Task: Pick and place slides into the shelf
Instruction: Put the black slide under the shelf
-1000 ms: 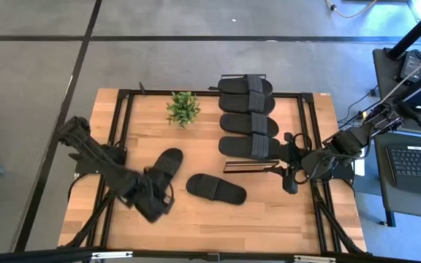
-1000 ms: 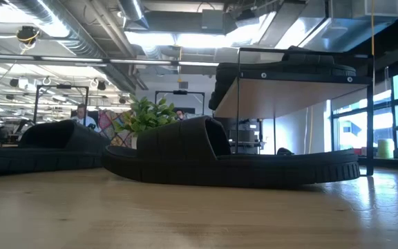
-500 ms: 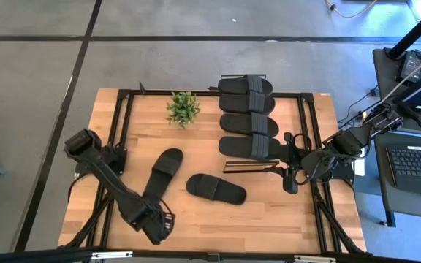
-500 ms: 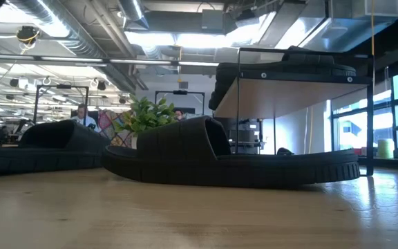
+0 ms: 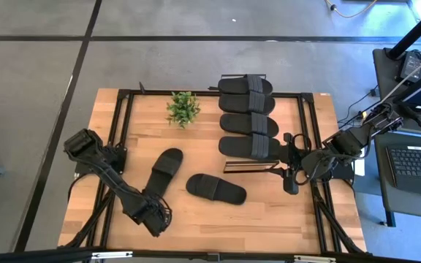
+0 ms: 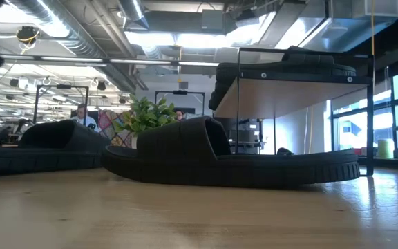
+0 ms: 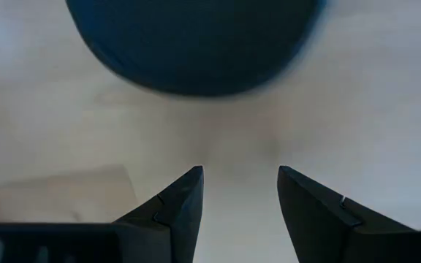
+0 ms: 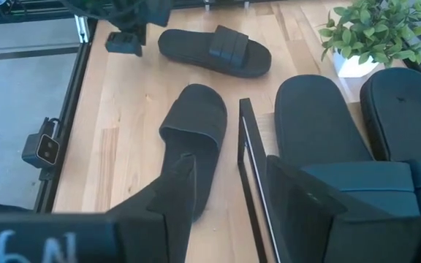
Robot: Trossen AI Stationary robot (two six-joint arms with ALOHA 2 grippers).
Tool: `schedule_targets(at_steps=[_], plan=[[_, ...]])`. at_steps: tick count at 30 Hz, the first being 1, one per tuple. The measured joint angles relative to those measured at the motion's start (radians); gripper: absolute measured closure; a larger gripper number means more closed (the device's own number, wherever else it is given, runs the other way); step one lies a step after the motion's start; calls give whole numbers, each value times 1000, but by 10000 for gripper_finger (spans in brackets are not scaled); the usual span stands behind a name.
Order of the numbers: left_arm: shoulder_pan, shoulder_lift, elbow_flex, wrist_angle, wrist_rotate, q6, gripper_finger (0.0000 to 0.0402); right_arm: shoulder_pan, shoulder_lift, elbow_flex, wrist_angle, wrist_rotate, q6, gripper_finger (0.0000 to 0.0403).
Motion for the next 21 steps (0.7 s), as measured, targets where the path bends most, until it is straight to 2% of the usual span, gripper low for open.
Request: schedule_targets(at_steps=[5,10,21], plan=[[1,-10,-61,17,54,2,235,0,0,0,0,0,2,236],[8,-12,-87,27,57,7,235,0,0,0,1,0,3,236],[63,-10,-90,-50,69,152,235,0,0,0,21,1,4,236]])
